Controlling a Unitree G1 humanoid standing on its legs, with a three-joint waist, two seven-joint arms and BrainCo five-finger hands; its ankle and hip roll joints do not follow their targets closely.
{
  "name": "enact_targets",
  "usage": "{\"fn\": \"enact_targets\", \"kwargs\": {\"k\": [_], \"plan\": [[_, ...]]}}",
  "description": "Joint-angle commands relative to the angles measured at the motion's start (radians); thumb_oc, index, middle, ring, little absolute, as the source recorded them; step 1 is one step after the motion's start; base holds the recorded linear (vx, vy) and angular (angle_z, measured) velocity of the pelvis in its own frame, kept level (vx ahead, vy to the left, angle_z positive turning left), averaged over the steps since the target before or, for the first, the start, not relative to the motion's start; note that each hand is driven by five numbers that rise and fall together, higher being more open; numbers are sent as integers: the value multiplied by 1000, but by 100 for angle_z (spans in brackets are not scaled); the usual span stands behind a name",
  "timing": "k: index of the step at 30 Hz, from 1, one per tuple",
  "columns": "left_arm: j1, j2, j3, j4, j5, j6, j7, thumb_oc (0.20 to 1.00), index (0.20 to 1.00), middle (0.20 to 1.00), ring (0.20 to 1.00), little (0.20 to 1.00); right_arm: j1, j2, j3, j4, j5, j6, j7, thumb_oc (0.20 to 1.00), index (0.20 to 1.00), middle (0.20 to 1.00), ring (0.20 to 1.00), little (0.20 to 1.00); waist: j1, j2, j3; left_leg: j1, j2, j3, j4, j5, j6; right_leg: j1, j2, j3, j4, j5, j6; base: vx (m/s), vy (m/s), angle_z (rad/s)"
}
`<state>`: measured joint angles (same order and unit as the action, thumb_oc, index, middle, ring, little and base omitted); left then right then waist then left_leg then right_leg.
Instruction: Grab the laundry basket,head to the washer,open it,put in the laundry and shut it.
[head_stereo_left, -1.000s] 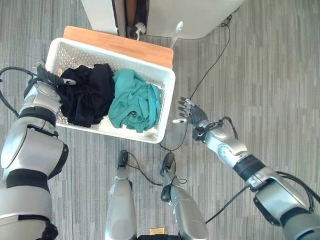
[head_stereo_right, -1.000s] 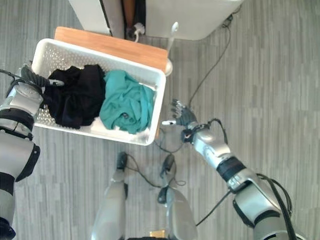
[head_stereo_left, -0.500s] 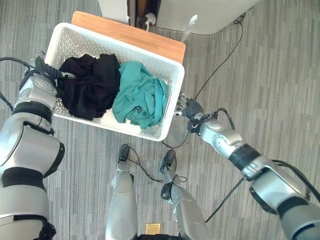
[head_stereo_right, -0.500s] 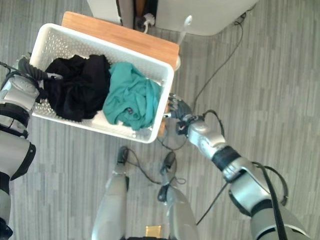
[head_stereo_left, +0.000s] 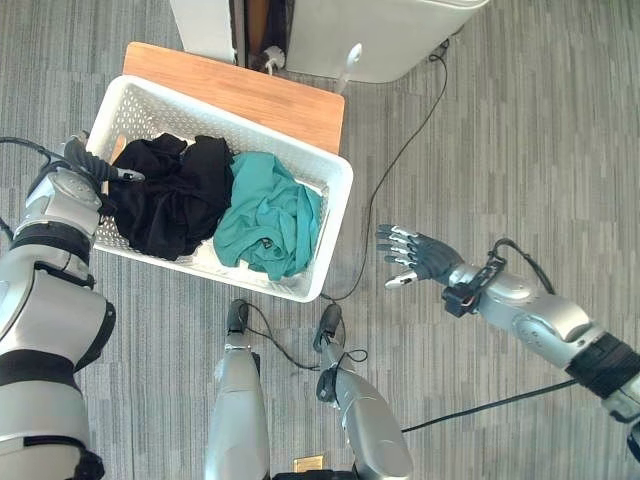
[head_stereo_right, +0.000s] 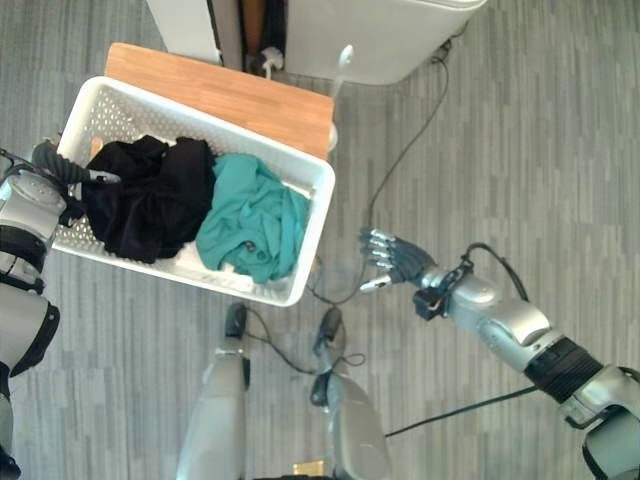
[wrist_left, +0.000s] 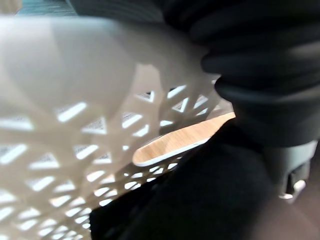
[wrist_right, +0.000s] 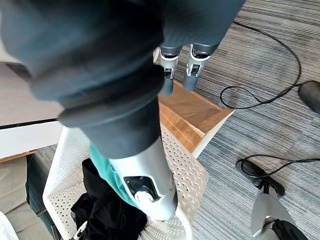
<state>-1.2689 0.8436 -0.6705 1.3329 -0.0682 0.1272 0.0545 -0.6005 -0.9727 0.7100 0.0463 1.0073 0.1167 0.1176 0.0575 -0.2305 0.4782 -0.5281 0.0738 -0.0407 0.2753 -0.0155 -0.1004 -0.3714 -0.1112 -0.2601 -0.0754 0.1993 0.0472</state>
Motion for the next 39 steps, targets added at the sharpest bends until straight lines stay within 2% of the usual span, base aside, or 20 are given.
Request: {"fn": "enact_targets", "kwargs": {"k": [1, 6, 8, 13, 16, 17, 18, 20, 23, 27, 33, 34, 35, 36, 37, 39], "plan": [[24, -15, -2, 18, -8, -22, -24, 1000, 1000, 1000, 1000, 1000, -84, -34, -50, -7, 38, -22, 12, 1000, 1000, 1000, 1000, 1000, 40, 35, 41, 152, 18, 77, -184, 44, 37, 121, -43, -10, 61, -32, 118, 46, 11, -1], [36, -47, -16, 11, -17, -28, -22, 1000, 1000, 1000, 1000, 1000, -167, 53, -31, 81, 44, -42, -23, 1000, 1000, 1000, 1000, 1000, 48, 54, 41, 144, 12, 78, -186, 48, 38, 116, -48, -11, 56, -28, 118, 7, 8, -1], [36, -68, -29, 3, -22, -26, -20, 1000, 1000, 1000, 1000, 1000, -205, 115, -25, 151, 36, -49, -47, 1000, 1000, 1000, 1000, 1000, 54, 66, 41, 136, 10, 74, -180, 48, 39, 113, -53, -14, 59, -29, 117, 2, 8, 2], [29, -94, -40, 4, -29, -22, -2, 1000, 1000, 1000, 1000, 1000, -233, 202, -19, 228, 32, -58, -79, 1000, 1000, 1000, 1000, 1000, 61, 76, 41, 127, 7, 69, -172, 44, 41, 109, -55, -13, 62, -30, 118, 2, 4, 2], [9, -139, -31, 34, -36, -13, 25, 1000, 1000, 1000, 1000, 1000, -248, 347, -26, 363, 3, -66, -119, 1000, 1000, 1000, 1000, 1000, 71, 84, 41, 116, 4, 65, -163, 40, 44, 106, -58, -17, 65, -30, 116, 0, 0, 0], [9, -139, -32, 34, -36, -13, 25, 1000, 1000, 1000, 1000, 1000, -249, 348, -26, 364, 3, -67, -118, 1000, 1000, 1000, 1000, 1000, 70, 83, 41, 115, 4, 65, -162, 40, 44, 106, -58, -17, 65, -30, 116, 6, 3, 4], [0, -167, -26, 48, -44, -7, 43, 1000, 1000, 1000, 1000, 1000, -266, 430, -19, 435, -13, -67, -143, 1000, 1000, 1000, 1000, 1000, 74, 87, 41, 110, 3, 63, -156, 38, 45, 104, -59, -16, 68, -32, 114, 3, 11, 4], [-12, -193, -28, 55, -51, 1, 53, 1000, 1000, 1000, 1000, 1000, -282, 515, -16, 501, -28, -64, -168, 1000, 1000, 1000, 1000, 1000, 78, 91, 41, 104, 1, 62, -147, 34, 47, 101, -60, -16, 71, -34, 111, 0, 0, 0], [-15, -216, -39, 45, -52, 12, 67, 1000, 1000, 1000, 1000, 1000, -283, 612, -25, 546, -21, -68, -194, 1000, 1000, 1000, 1000, 1000, 85, 96, 41, 97, -3, 60, -138, 29, 50, 99, -59, -16, 75, -36, 108, 0, 0, 0], [-25, -244, -46, 20, -59, 22, 87, 1000, 1000, 1000, 1000, 1000, -299, 697, -41, 593, 1, -82, -226, 1000, 1000, 1000, 1000, 1000, 96, 107, 41, 88, -5, 52, -137, 30, 53, 94, -60, -17, 77, -39, 106, 0, 0, 0], [-28, -266, -52, -20, -74, 20, 107, 1000, 1000, 1000, 1000, 1000, -384, 753, -97, 694, 22, -104, -274, 1000, 1000, 1000, 1000, 1000, 114, 127, 41, 81, -14, 48, -148, 36, 54, 85, -62, -26, 76, -40, 103, 1, 0, 1], [-25, -270, -54, -28, -74, 17, 111, 774, 774, 774, 774, 774, -400, 757, -109, 715, 18, -105, -288, 702, 702, 702, 702, 702, 116, 130, 41, 81, -14, 47, -150, 36, 55, 85, -63, -27, 76, -41, 102, 0, 0, 0], [-16, -273, -50, -30, -74, 18, 118, 507, 507, 507, 507, 507, -414, 764, -116, 727, 8, -106, -300, 514, 514, 514, 514, 514, 118, 131, 41, 82, -15, 48, -153, 37, 55, 85, -63, -27, 75, -40, 102, 9, -7, 5], [-14, -282, -51, -28, -76, 20, 120, 200, 200, 200, 200, 200, -424, 768, -118, 745, -6, -98, -302, 256, 256, 256, 256, 256, 119, 132, 41, 83, -16, 47, -155, 38, 56, 85, -64, -27, 76, -40, 102, 7, -4, 4], [-5, -295, -56, -18, -68, 22, 115, 200, 200, 200, 200, 200, -436, 773, -117, 780, -18, -90, -308, 200, 200, 200, 200, 200, 120, 133, 41, 85, -17, 46, -156, 38, 57, 86, -64, -26, 77, -41, 102, 7, -6, 3], [6, -306, -94, -57, -25, 9, 111, 200, 200, 200, 200, 200, -464, 780, -114, 838, -51, -75, -309, 200, 200, 200, 200, 200, 122, 136, 41, 94, -20, 45, -163, 39, 58, 91, -66, -22, 78, -41, 101, 4, 2, 4]]}}
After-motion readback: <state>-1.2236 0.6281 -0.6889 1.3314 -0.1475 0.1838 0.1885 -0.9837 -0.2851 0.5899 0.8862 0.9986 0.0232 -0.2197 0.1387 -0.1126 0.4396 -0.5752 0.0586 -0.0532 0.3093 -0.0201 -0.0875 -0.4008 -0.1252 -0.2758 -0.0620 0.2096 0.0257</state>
